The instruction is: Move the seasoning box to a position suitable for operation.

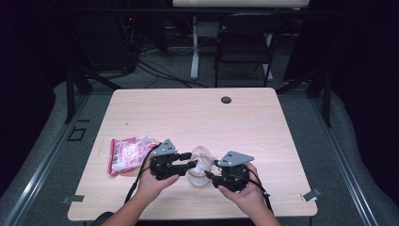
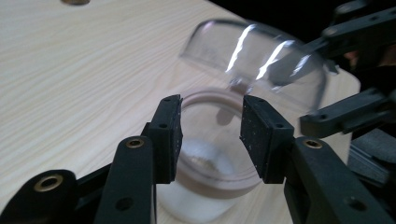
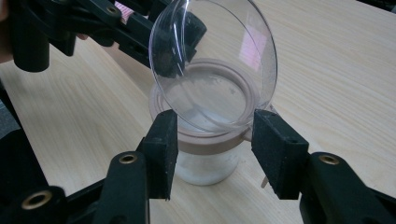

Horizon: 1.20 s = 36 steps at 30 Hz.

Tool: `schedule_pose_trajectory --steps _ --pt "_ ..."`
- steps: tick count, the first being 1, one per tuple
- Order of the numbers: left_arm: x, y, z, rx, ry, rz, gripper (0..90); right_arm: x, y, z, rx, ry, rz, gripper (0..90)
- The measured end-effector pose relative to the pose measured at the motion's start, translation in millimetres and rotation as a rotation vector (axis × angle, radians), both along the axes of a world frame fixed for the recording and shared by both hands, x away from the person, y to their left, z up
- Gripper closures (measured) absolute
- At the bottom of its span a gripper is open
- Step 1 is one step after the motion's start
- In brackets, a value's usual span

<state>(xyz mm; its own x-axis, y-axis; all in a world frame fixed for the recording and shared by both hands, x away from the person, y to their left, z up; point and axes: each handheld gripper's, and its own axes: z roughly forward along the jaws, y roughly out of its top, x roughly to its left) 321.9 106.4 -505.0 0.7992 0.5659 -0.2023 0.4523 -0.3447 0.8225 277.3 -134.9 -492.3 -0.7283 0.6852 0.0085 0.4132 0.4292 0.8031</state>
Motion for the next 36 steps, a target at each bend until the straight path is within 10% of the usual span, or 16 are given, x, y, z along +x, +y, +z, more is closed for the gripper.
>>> schedule_pose_trajectory --steps 16,36 --pt "3.4 -2.5 -11.7 0.086 -0.018 0.036 60.2 1.6 -1.8 -0.2 0.016 0.003 -0.003 51.7" --pt "1.9 -3.4 -12.9 0.08 -0.046 0.039 68.4 12.6 -25.6 -3.7 0.077 0.034 -0.079 59.4"
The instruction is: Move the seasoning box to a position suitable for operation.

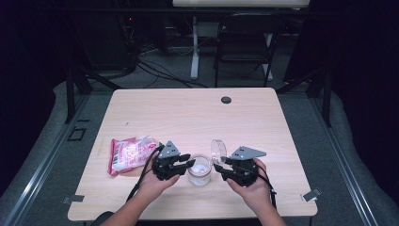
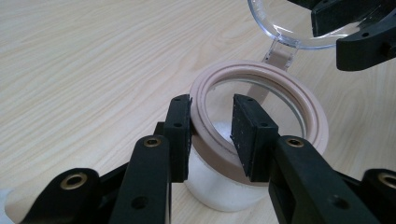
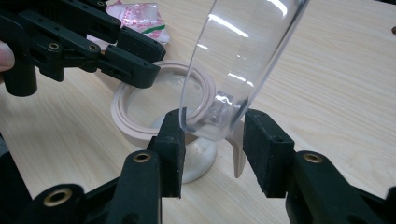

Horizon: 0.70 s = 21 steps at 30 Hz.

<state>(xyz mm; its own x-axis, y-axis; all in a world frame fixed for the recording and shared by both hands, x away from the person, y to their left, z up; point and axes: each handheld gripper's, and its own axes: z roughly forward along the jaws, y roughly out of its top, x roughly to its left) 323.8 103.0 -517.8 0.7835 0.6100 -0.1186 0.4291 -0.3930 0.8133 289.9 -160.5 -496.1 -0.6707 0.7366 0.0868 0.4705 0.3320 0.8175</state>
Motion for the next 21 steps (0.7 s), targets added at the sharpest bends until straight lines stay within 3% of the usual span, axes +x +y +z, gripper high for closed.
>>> schedule_pose_trajectory --steps 6,10,21 --pt "0.6 3.1 1.6 -0.02 0.023 0.001 68.6 1.0 5.2 -3.3 -0.024 -0.005 -0.007 62.3" --pt "-1.5 7.8 6.7 -0.032 -0.026 0.021 66.2 2.7 4.9 -3.9 -0.024 -0.001 -0.009 63.9" --pt "-7.4 25.9 7.8 -0.044 -0.052 0.084 61.2 18.1 -1.4 -4.6 0.013 0.02 -0.023 70.7"
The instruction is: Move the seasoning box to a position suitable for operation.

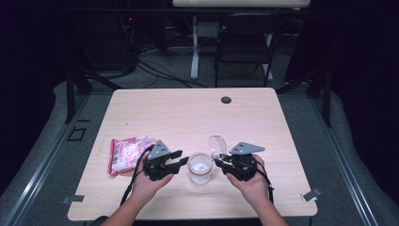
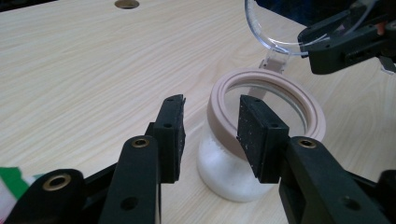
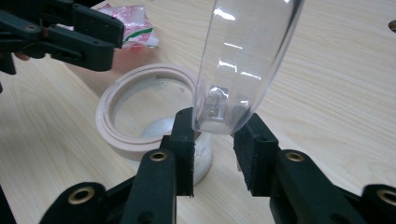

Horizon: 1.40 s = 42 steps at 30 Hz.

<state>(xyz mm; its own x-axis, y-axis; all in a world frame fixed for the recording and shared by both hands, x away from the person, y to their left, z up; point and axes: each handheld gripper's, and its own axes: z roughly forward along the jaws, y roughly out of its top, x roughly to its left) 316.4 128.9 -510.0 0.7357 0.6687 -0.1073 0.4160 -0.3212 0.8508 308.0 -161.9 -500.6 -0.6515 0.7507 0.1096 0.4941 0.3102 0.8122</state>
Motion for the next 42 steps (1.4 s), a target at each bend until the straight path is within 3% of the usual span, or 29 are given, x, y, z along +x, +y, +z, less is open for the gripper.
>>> schedule_pose_trajectory --steps 5,13,26,29,33,39,42 --pt "-2.8 8.4 0.3 0.002 -0.005 0.02 60.1 13.4 -7.4 0.3 0.052 0.03 -0.005 73.8" --pt "-9.5 30.0 1.2 0.0 -0.02 0.102 59.1 32.8 -16.5 -0.7 0.142 0.057 -0.029 75.2" --pt "-8.6 65.4 3.1 0.011 -0.036 0.233 56.1 51.7 -17.7 -4.4 0.207 0.076 -0.011 74.4" --pt "-6.9 75.2 5.2 -0.001 -0.06 0.273 56.0 51.6 -18.2 -4.3 0.21 0.071 -0.02 72.0" --pt "-4.0 79.3 4.0 -0.001 -0.049 0.279 54.5 50.7 -18.9 -3.7 0.201 0.063 -0.027 64.7" --pt "2.3 69.6 -8.0 0.081 -0.011 0.233 49.6 48.6 -19.7 -2.2 0.198 0.057 -0.027 56.1" --pt "3.2 61.0 -15.0 0.141 -0.035 0.23 46.2 47.1 -19.2 -2.1 0.194 0.048 -0.026 54.0"
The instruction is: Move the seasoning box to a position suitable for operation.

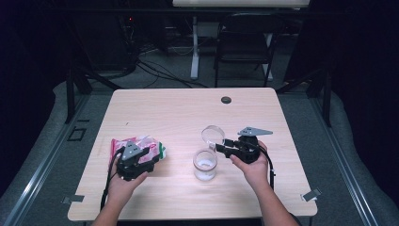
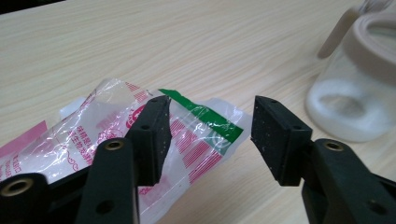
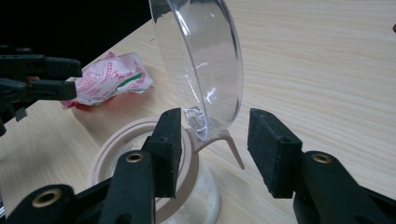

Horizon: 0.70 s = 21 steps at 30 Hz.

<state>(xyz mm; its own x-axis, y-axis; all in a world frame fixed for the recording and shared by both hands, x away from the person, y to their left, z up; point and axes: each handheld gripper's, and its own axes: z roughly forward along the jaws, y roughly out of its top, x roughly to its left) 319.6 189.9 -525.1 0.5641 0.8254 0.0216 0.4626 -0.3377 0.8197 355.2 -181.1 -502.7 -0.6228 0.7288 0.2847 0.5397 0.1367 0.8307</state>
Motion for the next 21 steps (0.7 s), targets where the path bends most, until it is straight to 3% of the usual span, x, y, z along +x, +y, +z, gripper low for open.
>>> schedule_pose_trajectory --steps 3,11,12,16,21 --pt "1.6 -7.6 -6.1 0.027 0.008 -0.022 44.6 -1.7 -0.1 0.7 -0.018 -0.006 -0.001 53.6" --pt "7.3 -24.3 -20.0 0.223 -0.052 -0.021 41.1 -5.8 -1.2 -1.0 -0.057 -0.035 -0.011 53.3" --pt "7.3 -24.3 -20.0 0.223 -0.052 -0.021 41.1 -5.8 -1.2 -1.0 -0.057 -0.035 -0.011 53.3" --pt "15.8 -27.3 -27.9 0.292 -0.051 0.002 41.0 -7.9 -4.1 -3.0 -0.082 -0.027 -0.016 52.0" --pt "24.0 -29.1 -34.7 0.331 -0.04 0.031 41.0 -9.7 -7.0 -5.1 -0.083 -0.021 -0.035 52.0"
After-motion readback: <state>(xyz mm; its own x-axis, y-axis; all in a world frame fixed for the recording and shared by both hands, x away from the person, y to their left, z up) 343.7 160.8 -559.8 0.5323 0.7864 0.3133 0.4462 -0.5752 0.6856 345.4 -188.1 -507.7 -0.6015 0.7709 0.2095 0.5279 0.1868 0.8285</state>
